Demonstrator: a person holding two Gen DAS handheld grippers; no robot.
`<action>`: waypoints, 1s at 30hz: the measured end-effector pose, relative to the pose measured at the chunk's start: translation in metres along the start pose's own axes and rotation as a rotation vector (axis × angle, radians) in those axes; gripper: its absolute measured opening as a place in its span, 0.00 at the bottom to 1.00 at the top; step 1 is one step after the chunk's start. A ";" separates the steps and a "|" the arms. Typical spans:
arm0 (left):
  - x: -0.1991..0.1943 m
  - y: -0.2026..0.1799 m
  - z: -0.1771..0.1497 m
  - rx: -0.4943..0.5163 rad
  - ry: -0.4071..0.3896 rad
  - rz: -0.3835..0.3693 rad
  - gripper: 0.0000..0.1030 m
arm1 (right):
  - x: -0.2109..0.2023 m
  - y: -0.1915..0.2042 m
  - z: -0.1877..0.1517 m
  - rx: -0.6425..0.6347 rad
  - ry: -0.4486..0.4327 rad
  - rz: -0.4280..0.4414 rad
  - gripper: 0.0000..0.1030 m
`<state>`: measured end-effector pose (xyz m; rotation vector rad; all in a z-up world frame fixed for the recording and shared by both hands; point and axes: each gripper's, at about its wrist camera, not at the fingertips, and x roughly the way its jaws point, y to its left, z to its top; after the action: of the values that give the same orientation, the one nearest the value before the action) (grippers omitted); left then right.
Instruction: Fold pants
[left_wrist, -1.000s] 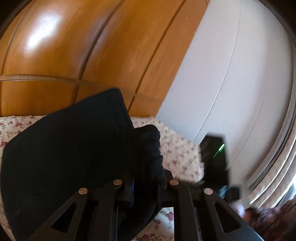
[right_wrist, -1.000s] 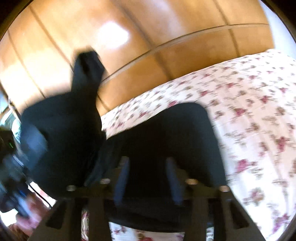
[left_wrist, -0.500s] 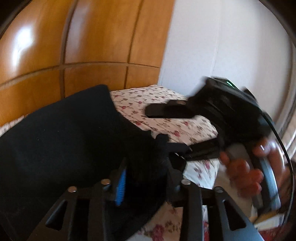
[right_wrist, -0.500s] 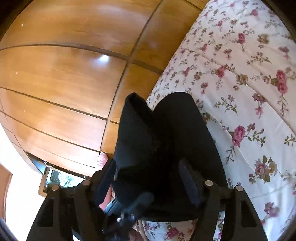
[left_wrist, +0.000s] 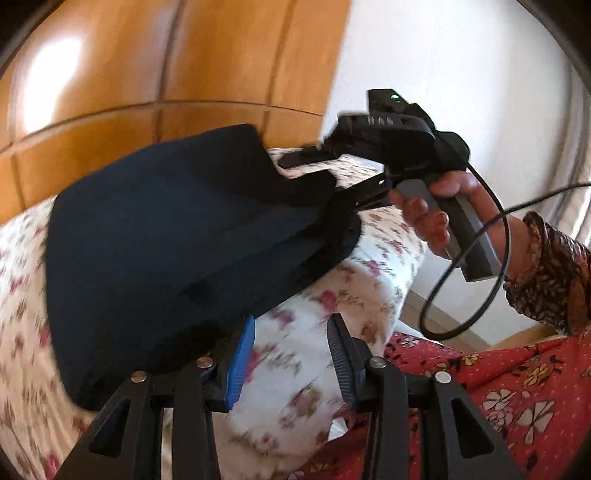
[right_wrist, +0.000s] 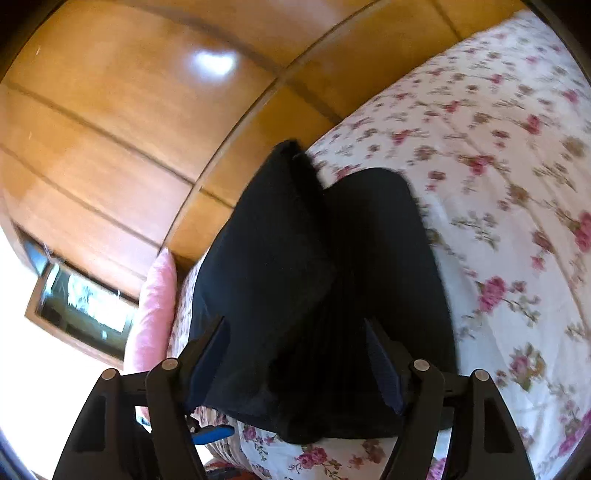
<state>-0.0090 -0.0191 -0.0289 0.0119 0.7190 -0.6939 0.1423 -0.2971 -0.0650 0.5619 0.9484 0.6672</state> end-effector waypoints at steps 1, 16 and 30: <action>-0.001 0.008 -0.001 -0.039 -0.001 -0.006 0.40 | 0.005 0.004 0.001 -0.025 0.012 -0.034 0.41; -0.018 0.042 0.000 -0.190 -0.130 0.092 0.39 | -0.040 0.040 0.020 -0.164 -0.183 -0.132 0.14; -0.046 0.014 0.014 -0.152 -0.143 -0.063 0.39 | -0.009 -0.017 -0.002 -0.013 -0.077 -0.178 0.15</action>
<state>-0.0168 0.0153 0.0067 -0.1984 0.6355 -0.6908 0.1416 -0.3146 -0.0723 0.4819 0.9096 0.4888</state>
